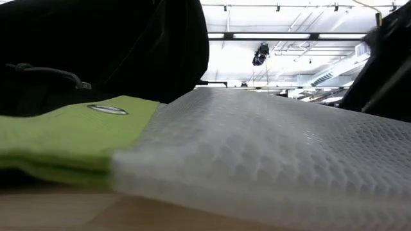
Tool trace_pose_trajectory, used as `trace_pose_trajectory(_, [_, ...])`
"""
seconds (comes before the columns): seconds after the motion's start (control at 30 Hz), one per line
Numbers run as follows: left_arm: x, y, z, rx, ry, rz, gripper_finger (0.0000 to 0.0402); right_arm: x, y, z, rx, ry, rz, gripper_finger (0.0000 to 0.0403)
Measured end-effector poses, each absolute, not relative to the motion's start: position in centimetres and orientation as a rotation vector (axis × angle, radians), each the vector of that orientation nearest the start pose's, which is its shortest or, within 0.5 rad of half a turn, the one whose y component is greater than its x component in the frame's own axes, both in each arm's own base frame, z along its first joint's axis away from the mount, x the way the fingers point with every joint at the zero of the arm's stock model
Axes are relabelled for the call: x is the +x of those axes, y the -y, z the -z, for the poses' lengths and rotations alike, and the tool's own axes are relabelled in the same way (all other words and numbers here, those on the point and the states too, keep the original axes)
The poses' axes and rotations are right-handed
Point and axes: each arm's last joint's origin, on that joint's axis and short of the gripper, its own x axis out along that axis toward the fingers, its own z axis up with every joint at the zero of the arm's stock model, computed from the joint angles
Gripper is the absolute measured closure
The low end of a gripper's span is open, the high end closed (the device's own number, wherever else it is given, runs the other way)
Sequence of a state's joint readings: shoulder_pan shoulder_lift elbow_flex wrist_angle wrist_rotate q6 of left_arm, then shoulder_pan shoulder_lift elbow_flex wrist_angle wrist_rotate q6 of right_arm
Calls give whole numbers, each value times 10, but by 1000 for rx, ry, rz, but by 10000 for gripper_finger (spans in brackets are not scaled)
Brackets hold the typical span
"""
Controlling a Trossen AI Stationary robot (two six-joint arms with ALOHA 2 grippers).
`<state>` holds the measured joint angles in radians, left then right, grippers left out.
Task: Unpack backpack
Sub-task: Put the yellow zip bag into the black backpack
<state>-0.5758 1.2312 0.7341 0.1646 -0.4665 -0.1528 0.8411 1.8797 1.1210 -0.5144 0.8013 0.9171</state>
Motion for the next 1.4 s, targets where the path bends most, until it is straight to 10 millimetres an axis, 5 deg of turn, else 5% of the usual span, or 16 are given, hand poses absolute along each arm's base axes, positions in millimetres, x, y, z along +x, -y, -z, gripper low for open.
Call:
trace_pose_trajectory(0.2, [229, 133, -257, 1, -300, 89, 401, 255, -222, -148, 15, -885, 392, 184])
trace_pose_trajectory(0.57, [229, 133, -257, 4, -309, 89, 401, 238, -210, -213, 167, -681, 153, 193])
trace_pose_trajectory(0.8, [228, 133, -256, 6, -314, 89, 401, 204, -172, -170, 429, -594, 122, 203])
trace_pose_trajectory(1.0, [228, 133, -256, 6, -314, 88, 401, 188, -141, -130, 621, -631, 184, 175])
trace_pose_trajectory(1.4, [229, 133, -258, 0, -295, 92, 401, 242, -127, -103, 777, -671, -92, 98])
